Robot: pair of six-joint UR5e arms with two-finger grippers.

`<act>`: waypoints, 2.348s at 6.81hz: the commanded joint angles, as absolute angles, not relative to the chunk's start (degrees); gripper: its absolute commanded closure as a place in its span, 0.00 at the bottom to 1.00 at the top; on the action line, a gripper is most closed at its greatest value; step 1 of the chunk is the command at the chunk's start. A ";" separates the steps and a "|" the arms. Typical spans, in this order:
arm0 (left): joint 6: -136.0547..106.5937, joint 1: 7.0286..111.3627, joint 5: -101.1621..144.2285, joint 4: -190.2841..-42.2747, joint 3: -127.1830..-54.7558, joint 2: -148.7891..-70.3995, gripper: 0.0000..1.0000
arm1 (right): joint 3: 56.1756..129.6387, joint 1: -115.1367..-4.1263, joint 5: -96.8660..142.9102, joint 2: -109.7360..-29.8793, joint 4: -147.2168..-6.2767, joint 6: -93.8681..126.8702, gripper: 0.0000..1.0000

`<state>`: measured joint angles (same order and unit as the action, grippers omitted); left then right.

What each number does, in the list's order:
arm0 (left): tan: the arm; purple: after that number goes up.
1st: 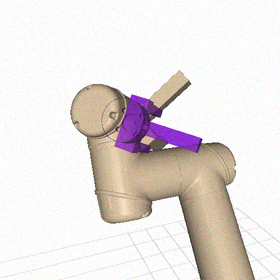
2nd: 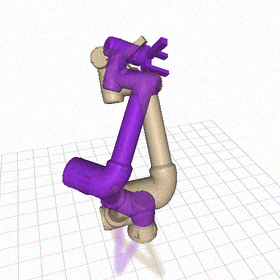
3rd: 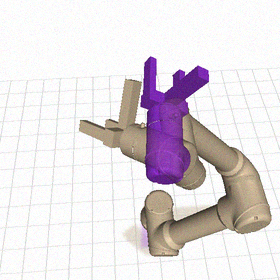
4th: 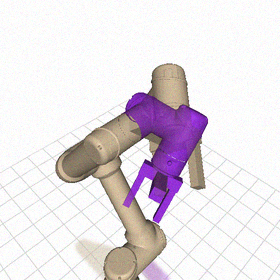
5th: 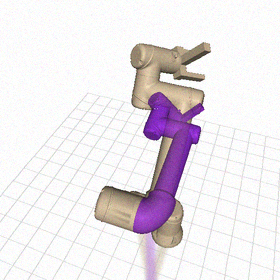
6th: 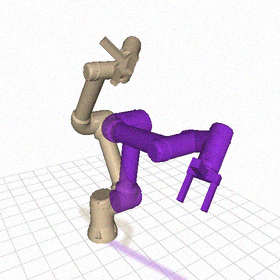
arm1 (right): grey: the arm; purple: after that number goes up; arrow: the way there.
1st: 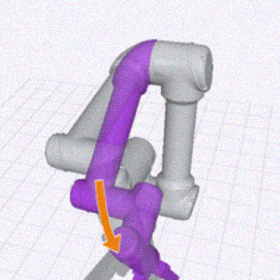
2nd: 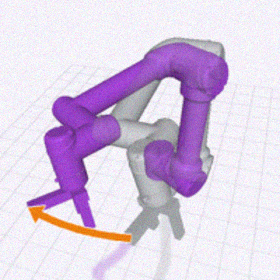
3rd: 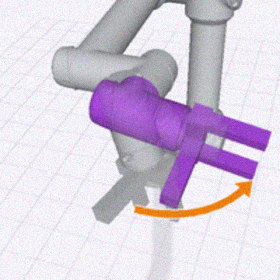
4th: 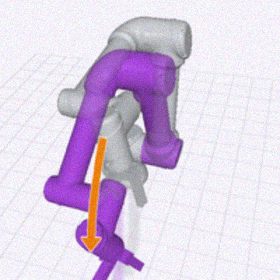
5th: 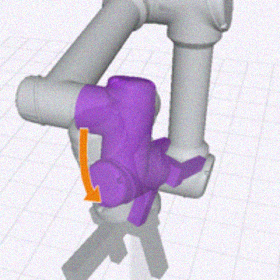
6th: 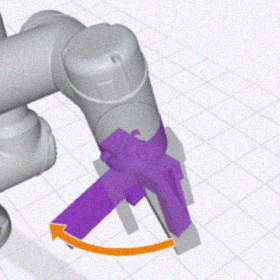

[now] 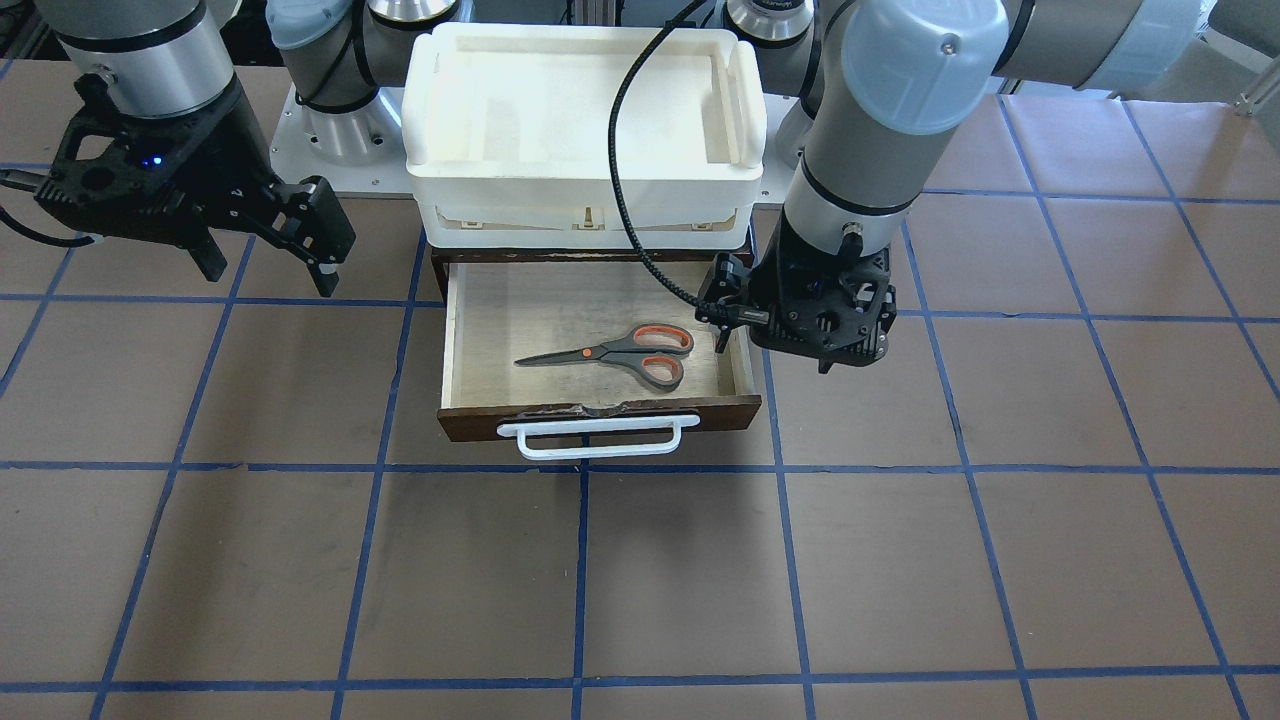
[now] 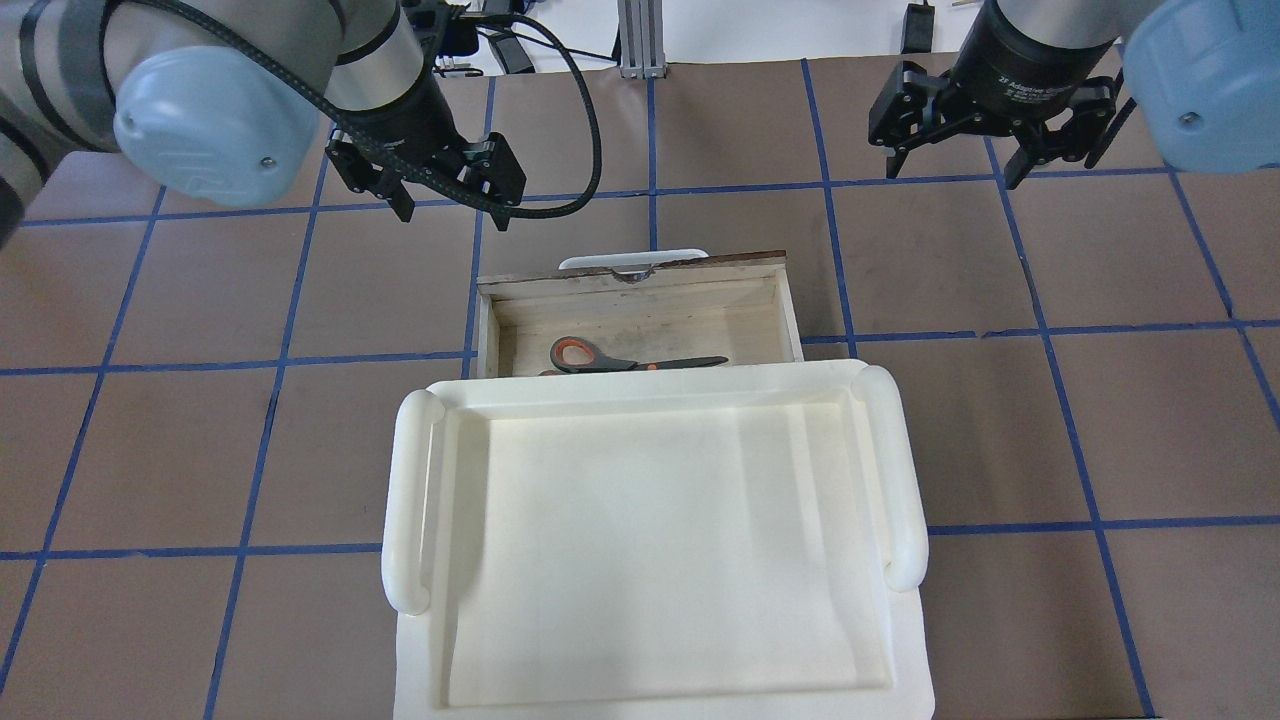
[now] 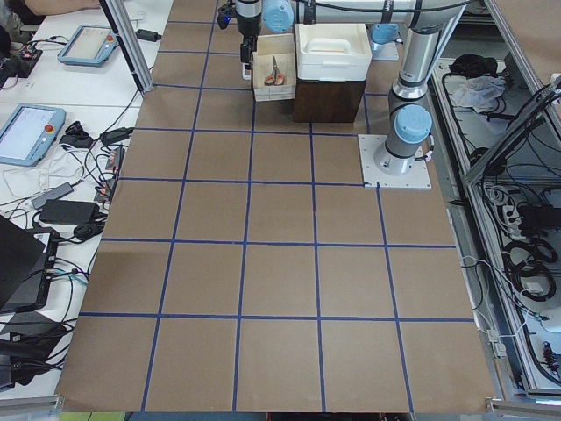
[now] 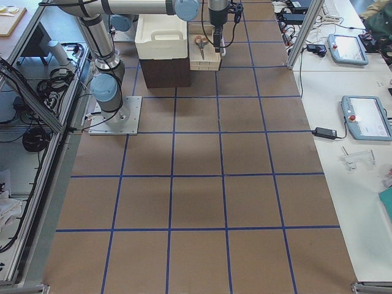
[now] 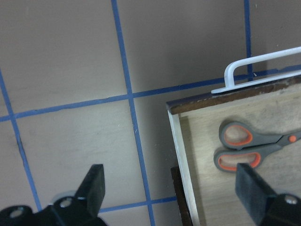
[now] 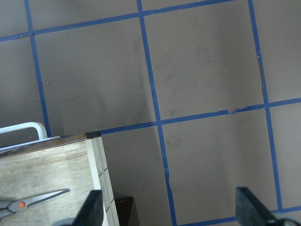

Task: Put scissors in drawer and close it
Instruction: 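Position the left gripper above the drawer front near its handle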

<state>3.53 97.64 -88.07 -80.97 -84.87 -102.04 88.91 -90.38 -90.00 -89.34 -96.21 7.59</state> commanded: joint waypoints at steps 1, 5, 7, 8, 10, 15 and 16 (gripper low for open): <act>3.34 98.79 -86.32 -80.16 -78.87 -108.86 0.00 | 88.86 -91.58 -89.74 -89.56 -96.06 5.36 0.00; -5.40 100.01 -82.88 -74.38 -76.56 -118.37 0.00 | 88.95 -91.58 -90.53 -89.47 -94.04 5.36 0.00; -12.72 102.38 -82.97 -71.46 -75.85 -122.50 0.00 | 89.03 -91.58 -90.53 -89.47 -94.04 5.36 0.00; -15.01 102.65 -82.97 -72.41 -75.85 -123.48 0.00 | 89.03 -91.58 -90.53 -89.30 -94.13 5.36 0.00; -19.06 102.74 -82.88 -74.18 -75.76 -123.57 0.00 | 89.30 -91.58 -90.53 -89.56 -94.13 5.36 0.00; -25.22 102.83 -83.32 -82.79 -75.67 -122.61 0.00 | 89.47 -91.58 -90.35 -89.30 -94.22 5.62 0.00; -25.22 102.92 -83.06 -83.75 -75.67 -122.35 0.00 | 89.56 -91.58 -90.18 -89.30 -94.13 5.89 0.00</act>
<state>-25.10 102.86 -83.25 -82.69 -75.70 -122.53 89.50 -91.58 -90.32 -89.31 -94.20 5.66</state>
